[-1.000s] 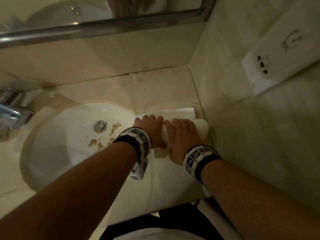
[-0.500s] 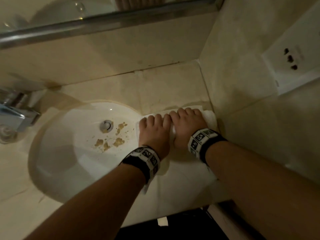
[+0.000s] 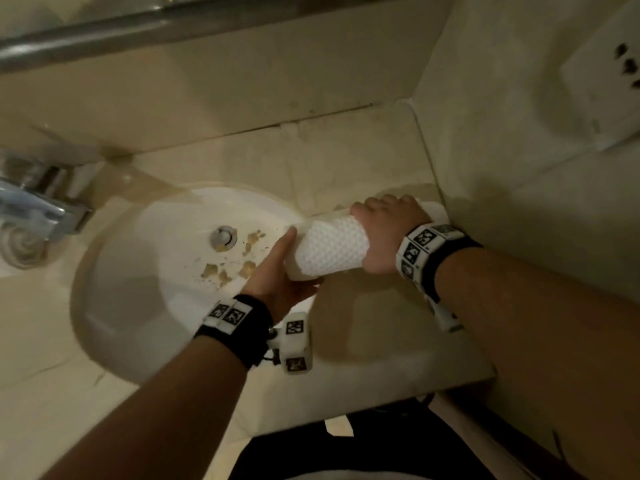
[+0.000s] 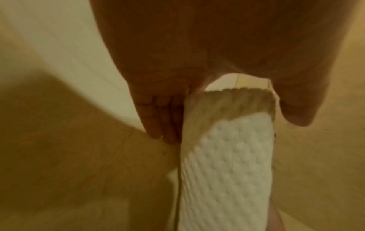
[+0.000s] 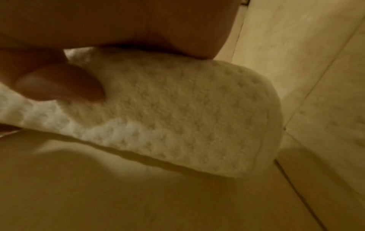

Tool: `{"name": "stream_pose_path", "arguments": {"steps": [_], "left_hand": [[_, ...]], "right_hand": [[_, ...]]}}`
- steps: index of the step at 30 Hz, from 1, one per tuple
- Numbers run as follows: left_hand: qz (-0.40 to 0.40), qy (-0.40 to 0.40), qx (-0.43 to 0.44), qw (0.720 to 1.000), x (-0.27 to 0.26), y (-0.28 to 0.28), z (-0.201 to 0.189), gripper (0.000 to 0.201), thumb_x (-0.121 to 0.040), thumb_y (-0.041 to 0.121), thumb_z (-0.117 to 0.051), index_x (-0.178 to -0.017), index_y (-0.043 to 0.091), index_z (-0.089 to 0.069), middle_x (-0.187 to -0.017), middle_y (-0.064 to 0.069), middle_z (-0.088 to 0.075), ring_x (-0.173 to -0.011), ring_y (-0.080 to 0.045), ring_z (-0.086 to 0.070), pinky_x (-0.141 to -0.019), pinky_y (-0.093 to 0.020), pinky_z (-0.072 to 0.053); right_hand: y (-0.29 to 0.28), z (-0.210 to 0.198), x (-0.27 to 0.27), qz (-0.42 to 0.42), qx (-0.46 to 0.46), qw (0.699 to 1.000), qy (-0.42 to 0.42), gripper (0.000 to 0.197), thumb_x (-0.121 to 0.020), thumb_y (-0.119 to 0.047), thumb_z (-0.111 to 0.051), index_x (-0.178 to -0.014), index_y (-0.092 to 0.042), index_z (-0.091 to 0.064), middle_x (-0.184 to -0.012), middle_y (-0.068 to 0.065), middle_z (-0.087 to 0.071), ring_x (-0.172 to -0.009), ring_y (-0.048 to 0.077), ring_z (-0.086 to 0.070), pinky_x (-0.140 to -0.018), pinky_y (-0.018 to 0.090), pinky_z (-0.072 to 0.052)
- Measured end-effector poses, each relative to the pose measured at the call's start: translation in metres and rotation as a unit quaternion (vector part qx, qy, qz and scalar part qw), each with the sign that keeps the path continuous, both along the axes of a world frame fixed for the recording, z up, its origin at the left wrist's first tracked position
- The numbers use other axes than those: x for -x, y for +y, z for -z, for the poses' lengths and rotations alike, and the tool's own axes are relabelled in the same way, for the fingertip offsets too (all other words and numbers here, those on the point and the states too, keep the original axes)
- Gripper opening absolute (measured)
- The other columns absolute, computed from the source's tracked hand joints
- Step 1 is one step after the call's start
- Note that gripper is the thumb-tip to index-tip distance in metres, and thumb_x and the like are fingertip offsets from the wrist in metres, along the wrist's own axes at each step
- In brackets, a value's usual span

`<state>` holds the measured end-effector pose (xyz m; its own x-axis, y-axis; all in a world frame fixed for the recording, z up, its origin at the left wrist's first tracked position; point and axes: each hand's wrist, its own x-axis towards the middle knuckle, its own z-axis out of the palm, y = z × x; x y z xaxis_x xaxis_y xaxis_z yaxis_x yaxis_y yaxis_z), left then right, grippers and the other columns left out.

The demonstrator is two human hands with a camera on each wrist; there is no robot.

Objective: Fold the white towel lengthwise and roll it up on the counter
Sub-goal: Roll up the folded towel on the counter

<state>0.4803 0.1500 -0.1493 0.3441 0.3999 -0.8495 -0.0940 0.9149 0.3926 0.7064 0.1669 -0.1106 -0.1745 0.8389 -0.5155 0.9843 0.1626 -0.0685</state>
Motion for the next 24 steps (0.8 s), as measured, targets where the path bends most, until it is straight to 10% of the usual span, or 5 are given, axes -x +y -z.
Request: {"name": "stream_pose_path", "arguments": {"steps": [6, 11, 17, 21, 24], "left_hand": [[-0.06, 0.024, -0.006, 0.998, 0.009, -0.025, 0.003, 0.051, -0.081, 0.045, -0.077, -0.123, 0.019, -0.067, -0.122, -0.013, -0.07, -0.113, -0.034, -0.066, -0.089, -0.048, -0.058], [0.001, 0.039, -0.023, 0.999, 0.035, -0.046, -0.002, 0.078, -0.069, 0.042, -0.088, -0.135, 0.017, -0.057, -0.13, -0.017, -0.066, -0.11, -0.041, -0.068, -0.075, -0.053, -0.058], [-0.064, 0.051, -0.006, 0.997, 0.074, -0.07, -0.022, 0.088, -0.066, 0.05, -0.089, -0.14, 0.02, -0.053, -0.135, -0.017, -0.061, -0.113, -0.042, -0.064, -0.071, -0.051, -0.058], [-0.113, 0.043, -0.03, 0.992, 0.107, -0.077, -0.055, 0.044, -0.092, 0.043, -0.068, -0.128, 0.02, -0.062, -0.124, -0.015, -0.065, -0.106, -0.037, -0.065, -0.064, -0.043, -0.06], [-0.114, 0.046, -0.049, 0.991, 0.13, -0.083, -0.082, 0.033, -0.094, 0.041, -0.066, -0.117, 0.017, -0.065, -0.109, -0.015, -0.068, -0.091, -0.035, -0.069, -0.064, -0.043, -0.06]], "right_hand": [[-0.035, 0.0, 0.024, -0.005, 0.045, 0.999, -0.019, 0.085, -0.064, -0.053, -0.067, -0.138, -0.029, -0.032, -0.133, 0.0, -0.048, -0.121, 0.026, -0.046, -0.103, 0.046, -0.035], [-0.071, -0.007, 0.048, 0.0, 0.073, 0.997, -0.005, 0.082, -0.068, -0.068, -0.053, -0.136, -0.027, -0.034, -0.134, 0.002, -0.046, -0.123, 0.027, -0.044, -0.105, 0.047, -0.032], [-0.138, -0.021, 0.091, 0.131, -0.147, 0.977, 0.078, 0.072, -0.061, -0.03, -0.064, -0.13, -0.02, -0.046, -0.13, 0.007, -0.041, -0.115, 0.031, -0.041, -0.101, 0.045, -0.034], [-0.168, -0.046, 0.125, 0.361, -0.113, 0.881, 0.285, 0.049, -0.085, -0.039, -0.066, -0.123, -0.027, -0.037, -0.103, -0.002, -0.061, -0.092, 0.021, -0.061, -0.08, 0.039, -0.053], [-0.168, -0.063, 0.147, 0.568, 0.01, 0.688, 0.451, 0.068, -0.089, -0.043, -0.07, -0.138, -0.034, -0.024, -0.106, -0.001, -0.064, -0.095, 0.021, -0.066, -0.073, 0.038, -0.058]]}}
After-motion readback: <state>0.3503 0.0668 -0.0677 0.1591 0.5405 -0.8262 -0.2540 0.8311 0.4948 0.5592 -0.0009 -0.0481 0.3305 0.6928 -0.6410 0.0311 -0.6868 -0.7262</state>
